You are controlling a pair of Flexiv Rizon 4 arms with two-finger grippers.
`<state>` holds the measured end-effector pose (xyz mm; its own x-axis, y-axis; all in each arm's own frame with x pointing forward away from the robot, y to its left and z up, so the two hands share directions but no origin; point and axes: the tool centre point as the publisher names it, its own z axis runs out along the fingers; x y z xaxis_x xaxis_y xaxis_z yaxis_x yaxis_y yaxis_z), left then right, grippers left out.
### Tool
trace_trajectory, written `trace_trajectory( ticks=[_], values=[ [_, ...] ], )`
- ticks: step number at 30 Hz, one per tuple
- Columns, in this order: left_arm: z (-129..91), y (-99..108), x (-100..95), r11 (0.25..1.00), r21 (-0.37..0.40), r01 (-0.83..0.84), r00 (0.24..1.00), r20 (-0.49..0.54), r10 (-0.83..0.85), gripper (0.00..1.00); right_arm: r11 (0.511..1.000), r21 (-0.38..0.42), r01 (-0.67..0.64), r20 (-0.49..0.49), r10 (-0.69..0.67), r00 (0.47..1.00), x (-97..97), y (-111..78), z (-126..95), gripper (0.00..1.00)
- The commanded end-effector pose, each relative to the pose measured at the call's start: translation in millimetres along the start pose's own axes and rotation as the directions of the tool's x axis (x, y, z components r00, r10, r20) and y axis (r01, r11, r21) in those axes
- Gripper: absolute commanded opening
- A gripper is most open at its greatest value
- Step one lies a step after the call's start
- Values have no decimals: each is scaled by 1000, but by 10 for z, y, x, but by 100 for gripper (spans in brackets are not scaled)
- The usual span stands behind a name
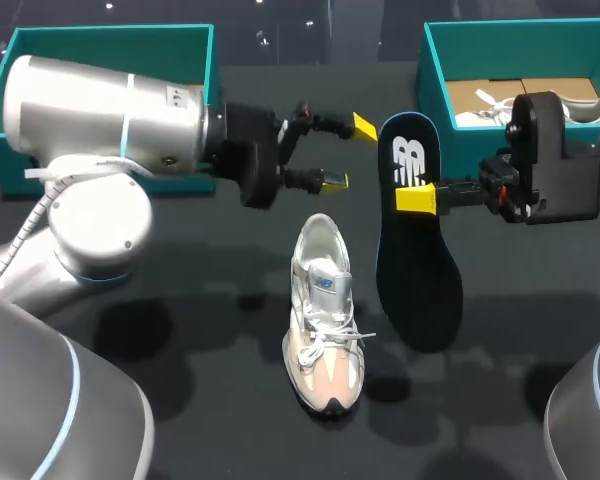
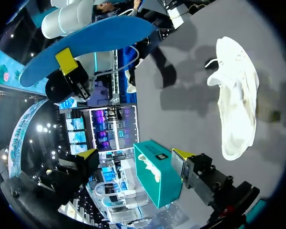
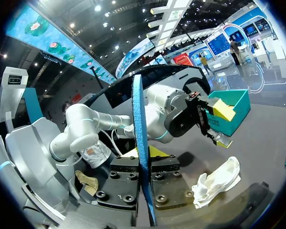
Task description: Take the shoe out of the shoebox, open the shoe tongue, remove and reinsert the insole, then place the shoe into the shoebox
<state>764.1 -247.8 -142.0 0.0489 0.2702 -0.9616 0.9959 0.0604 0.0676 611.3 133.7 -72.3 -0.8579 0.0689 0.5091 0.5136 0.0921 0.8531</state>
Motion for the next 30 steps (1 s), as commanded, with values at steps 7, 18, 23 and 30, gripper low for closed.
trace_trajectory(
  ticks=[7, 18, 23, 30],
  values=[
    [-106, -42, -85, 1000, 10, -5, 993, 119, 4, 100, 1000, 0, -1, 3, 1, 1000, 9, -5, 8, 0],
    [-283, 1, -25, 999, -17, 28, 995, 100, -26, 100, 980, -8, -201, -105, 199, 974, -737, 227, -86, 0],
    [-419, 89, 19, 997, 26, 68, 992, 105, -70, 100, 941, -23, -336, -168, 328, 930, -1128, 401, -185, 0],
    [-443, 110, 19, 996, 43, 73, 991, 108, -78, 100, 933, -40, -358, -166, 347, 923, -1201, 391, -229, 0]
  ],
)
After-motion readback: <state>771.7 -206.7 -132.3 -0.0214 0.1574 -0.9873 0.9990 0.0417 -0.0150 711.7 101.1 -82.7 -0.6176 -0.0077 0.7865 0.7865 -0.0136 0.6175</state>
